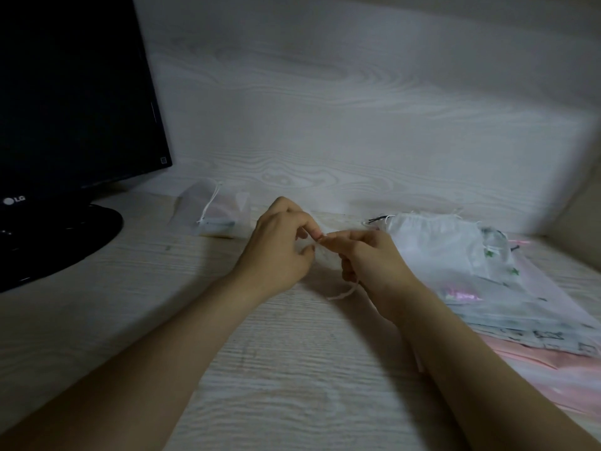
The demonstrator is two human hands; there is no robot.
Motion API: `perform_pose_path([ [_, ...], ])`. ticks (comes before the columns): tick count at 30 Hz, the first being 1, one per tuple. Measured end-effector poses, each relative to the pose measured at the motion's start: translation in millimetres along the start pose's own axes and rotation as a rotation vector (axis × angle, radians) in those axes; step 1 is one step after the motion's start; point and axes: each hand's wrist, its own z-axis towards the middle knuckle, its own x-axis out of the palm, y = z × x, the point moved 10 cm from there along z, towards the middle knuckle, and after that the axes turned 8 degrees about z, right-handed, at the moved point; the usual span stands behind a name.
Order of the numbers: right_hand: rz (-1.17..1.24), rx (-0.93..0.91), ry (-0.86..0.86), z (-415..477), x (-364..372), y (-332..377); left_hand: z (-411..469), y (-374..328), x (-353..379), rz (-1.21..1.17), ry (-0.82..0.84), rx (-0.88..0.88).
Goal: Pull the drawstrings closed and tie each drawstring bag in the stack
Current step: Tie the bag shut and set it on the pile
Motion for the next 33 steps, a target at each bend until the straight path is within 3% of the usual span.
perform_pose_path([
  [8, 0.013, -0.025, -0.034, 2, -4, 1, 4, 2, -8, -0.099, -0.071, -0.033],
  [14, -0.022, -0.047, -0.008, 3, -1, 1, 2, 14, 13, -0.285, 0.172, -0.270],
  [18, 0.009, -0.058, -0.082, 5, -10, 1, 2, 34, 3, -0.379, 0.078, -0.444],
  [20, 0.022, -0.068, -0.104, 6, -13, 3, 1, 38, 6, -0.426, 0.111, -0.477],
  [25, -0.040, -0.082, -0.030, 2, -1, 7, -10, 25, 31, -0.427, 0.336, -0.483],
  [33, -0.036, -0.073, 0.000, 0, 1, 7, -6, 27, 29, -0.336, 0.322, -0.356],
])
